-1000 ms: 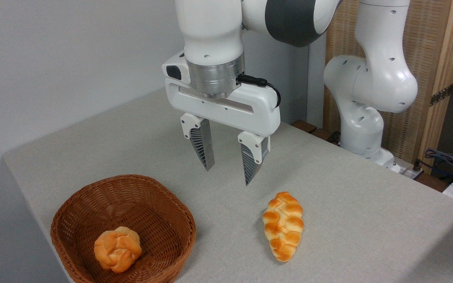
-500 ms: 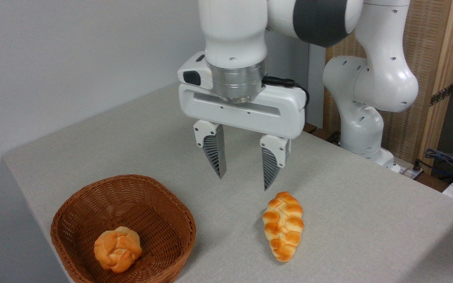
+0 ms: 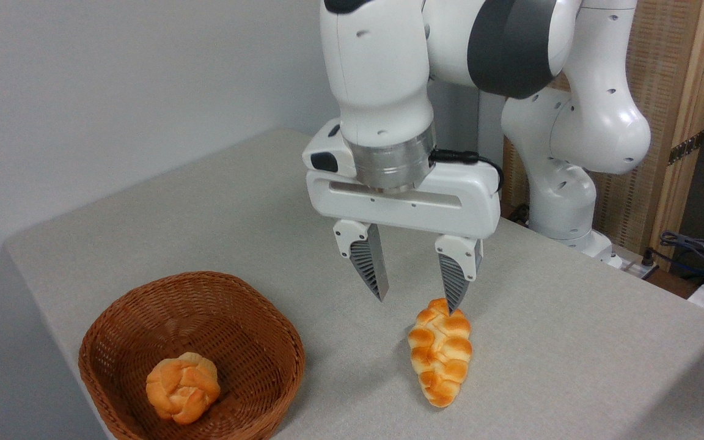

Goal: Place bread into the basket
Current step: 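Lower the gripper around the braided roll's middle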

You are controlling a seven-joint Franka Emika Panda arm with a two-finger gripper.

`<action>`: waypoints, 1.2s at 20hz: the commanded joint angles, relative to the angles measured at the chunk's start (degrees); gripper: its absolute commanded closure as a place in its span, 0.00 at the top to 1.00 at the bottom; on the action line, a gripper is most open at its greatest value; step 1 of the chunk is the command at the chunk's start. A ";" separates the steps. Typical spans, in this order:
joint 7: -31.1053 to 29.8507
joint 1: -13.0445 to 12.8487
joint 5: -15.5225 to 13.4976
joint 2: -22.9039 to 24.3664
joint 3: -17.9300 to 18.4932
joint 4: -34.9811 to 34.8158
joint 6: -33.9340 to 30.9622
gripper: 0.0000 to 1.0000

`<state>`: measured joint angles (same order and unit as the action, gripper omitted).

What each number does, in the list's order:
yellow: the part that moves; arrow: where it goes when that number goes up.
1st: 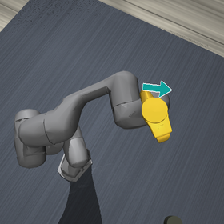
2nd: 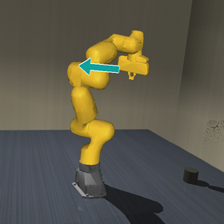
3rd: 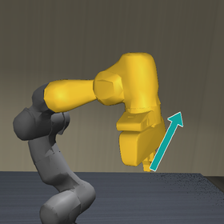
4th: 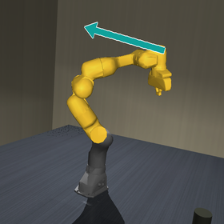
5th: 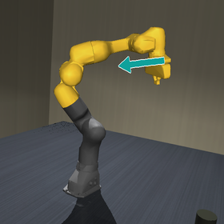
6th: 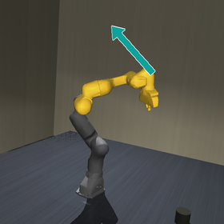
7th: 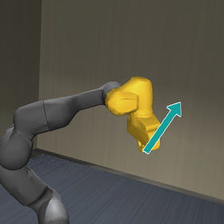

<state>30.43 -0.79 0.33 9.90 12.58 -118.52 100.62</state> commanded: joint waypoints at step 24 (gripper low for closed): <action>0.77 -0.44 3.36 -3.83 0.17 -6.99 7.92 1.00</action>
<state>30.75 -0.95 2.76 6.04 12.53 -125.36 107.76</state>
